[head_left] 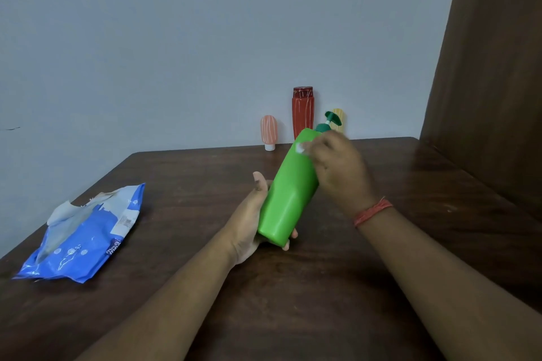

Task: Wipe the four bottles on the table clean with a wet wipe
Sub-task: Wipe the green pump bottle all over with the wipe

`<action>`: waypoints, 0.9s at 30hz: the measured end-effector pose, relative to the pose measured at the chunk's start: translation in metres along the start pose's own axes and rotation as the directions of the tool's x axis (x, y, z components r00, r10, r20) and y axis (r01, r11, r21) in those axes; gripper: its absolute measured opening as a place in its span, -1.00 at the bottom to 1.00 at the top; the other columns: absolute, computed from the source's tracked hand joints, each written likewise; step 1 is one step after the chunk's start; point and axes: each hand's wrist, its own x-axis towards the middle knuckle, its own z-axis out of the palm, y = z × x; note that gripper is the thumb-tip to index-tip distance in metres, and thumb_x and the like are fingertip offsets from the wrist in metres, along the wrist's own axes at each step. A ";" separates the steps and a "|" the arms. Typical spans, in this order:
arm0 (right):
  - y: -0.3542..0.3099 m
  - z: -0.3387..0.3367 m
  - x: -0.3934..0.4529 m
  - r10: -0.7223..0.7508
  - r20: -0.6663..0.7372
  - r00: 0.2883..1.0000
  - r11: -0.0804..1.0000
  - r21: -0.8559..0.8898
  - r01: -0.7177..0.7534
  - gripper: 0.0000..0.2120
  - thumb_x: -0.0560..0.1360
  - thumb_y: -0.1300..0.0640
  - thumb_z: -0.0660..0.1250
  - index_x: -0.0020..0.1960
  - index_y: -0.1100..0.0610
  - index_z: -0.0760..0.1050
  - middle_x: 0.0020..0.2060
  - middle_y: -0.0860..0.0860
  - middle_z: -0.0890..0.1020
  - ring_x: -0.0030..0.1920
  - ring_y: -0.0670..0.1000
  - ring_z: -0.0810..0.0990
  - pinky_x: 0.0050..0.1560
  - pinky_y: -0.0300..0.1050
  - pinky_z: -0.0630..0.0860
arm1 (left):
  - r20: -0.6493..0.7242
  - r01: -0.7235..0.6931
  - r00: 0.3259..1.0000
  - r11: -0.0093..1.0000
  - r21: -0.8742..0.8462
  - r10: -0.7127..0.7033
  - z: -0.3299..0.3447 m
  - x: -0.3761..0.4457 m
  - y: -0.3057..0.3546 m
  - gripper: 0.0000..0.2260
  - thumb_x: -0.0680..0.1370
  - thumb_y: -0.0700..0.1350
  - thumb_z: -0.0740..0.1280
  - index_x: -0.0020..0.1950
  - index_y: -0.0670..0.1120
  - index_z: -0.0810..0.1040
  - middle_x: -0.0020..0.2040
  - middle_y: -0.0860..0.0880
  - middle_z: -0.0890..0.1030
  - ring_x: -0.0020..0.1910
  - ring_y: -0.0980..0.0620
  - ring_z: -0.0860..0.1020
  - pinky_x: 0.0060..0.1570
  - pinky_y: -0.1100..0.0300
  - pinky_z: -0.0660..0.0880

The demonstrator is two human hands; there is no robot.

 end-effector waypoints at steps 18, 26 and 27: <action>0.025 -0.019 0.003 0.249 -0.114 0.962 0.961 0.150 -0.231 -0.84 0.50 0.39 0.33 0.03 0.29 0.65 -0.10 0.10 0.54 -0.05 -0.11 0.49 0.09 -0.42 0.40 | 0.017 -0.045 0.999 0.997 0.068 0.044 0.007 -0.006 0.001 -0.17 0.26 0.51 0.40 0.28 -0.06 0.46 -0.03 -0.22 0.64 -0.23 -0.25 0.63 -0.36 0.00 0.58; 0.016 0.001 -0.005 0.693 0.192 0.695 0.296 0.803 -0.517 -0.67 0.50 0.52 0.22 -0.14 0.12 0.53 -0.26 0.00 0.62 -0.30 -0.08 0.53 -0.32 -0.19 0.51 | 0.098 -0.028 0.994 0.992 -0.120 0.040 0.007 -0.007 0.003 -0.32 0.41 0.44 0.19 0.33 0.00 0.55 -0.02 -0.26 0.62 -0.25 -0.22 0.60 -0.34 0.01 0.56; 0.013 0.002 -0.003 0.716 0.247 0.653 0.151 0.859 -0.490 -0.67 0.49 0.55 0.19 -0.12 0.15 0.53 -0.28 0.02 0.59 -0.34 -0.08 0.50 -0.39 -0.23 0.45 | 0.102 -0.022 0.994 0.990 -0.136 0.037 0.010 -0.007 0.003 -0.33 0.44 0.42 0.16 0.32 -0.02 0.54 -0.03 -0.26 0.62 -0.25 -0.22 0.60 -0.35 0.02 0.55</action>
